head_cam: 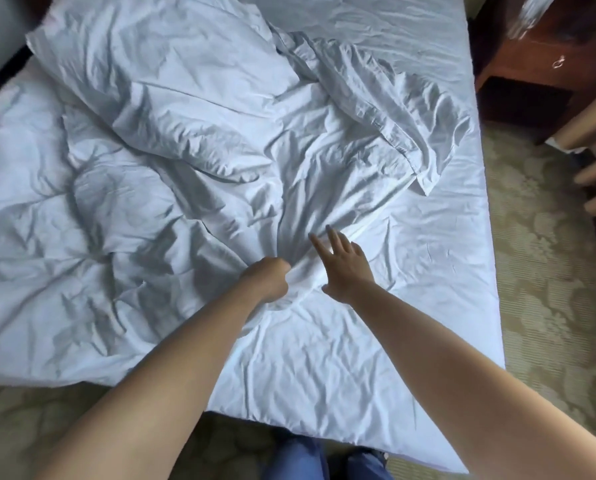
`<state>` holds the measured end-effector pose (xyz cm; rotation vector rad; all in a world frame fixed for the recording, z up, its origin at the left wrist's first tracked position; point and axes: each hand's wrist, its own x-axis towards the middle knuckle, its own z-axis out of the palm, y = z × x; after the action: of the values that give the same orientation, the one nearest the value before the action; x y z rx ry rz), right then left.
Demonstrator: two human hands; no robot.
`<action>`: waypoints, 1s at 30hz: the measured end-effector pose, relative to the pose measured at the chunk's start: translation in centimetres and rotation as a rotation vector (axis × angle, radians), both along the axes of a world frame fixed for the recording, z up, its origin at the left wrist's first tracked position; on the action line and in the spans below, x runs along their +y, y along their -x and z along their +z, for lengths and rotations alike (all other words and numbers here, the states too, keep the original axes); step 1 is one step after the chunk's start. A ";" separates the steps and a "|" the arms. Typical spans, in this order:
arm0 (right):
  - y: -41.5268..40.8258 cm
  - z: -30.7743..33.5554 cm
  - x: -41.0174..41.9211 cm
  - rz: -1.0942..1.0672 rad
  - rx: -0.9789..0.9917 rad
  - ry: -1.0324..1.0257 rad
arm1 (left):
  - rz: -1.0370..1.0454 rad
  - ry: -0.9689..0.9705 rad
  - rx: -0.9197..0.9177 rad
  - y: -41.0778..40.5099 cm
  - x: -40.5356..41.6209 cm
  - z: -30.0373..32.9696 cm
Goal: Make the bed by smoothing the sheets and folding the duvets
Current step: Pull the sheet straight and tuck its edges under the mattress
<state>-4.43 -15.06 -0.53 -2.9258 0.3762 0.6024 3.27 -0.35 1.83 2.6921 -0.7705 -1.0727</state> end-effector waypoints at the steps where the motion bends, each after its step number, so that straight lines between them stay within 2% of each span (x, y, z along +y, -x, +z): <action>1: -1.0 -0.6 0.1 0.014 0.013 0.030 | -0.003 0.027 0.023 -0.2 0.5 -0.2; 6: -4.8 -2.5 -0.4 0.113 0.067 0.178 | -0.037 0.088 0.122 -1.5 2.2 -1.8; 10: -5.5 -3.3 -0.5 0.152 0.023 0.122 | -0.025 0.123 0.161 -2.1 2.1 -2.1; 12: -5.0 -3.1 -0.2 0.106 0.013 0.046 | -0.002 0.126 0.144 -1.9 2.1 -2.1; 16: -2.9 -1.0 -0.2 -0.156 -0.007 -0.061 | 0.020 0.106 0.023 0.1 1.4 -2.7; 19: -0.7 0.1 0.4 -0.221 0.011 -0.114 | 0.014 0.002 -0.109 2.9 0.4 -3.3; 23: 2.4 2.2 1.5 -0.177 0.020 -0.141 | -0.016 -0.016 -0.403 6.8 0.3 -2.7; 26: 6.2 4.6 2.2 -0.105 0.015 -0.146 | 0.030 0.059 -0.411 10.3 1.4 -0.9; 30: 14.0 7.4 4.0 0.020 0.009 -0.189 | -0.011 0.025 -0.395 17.1 3.4 2.3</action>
<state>-18.48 -11.09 6.87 -2.7505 0.2746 0.6184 -13.79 3.05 4.11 2.9177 -0.8478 -0.5289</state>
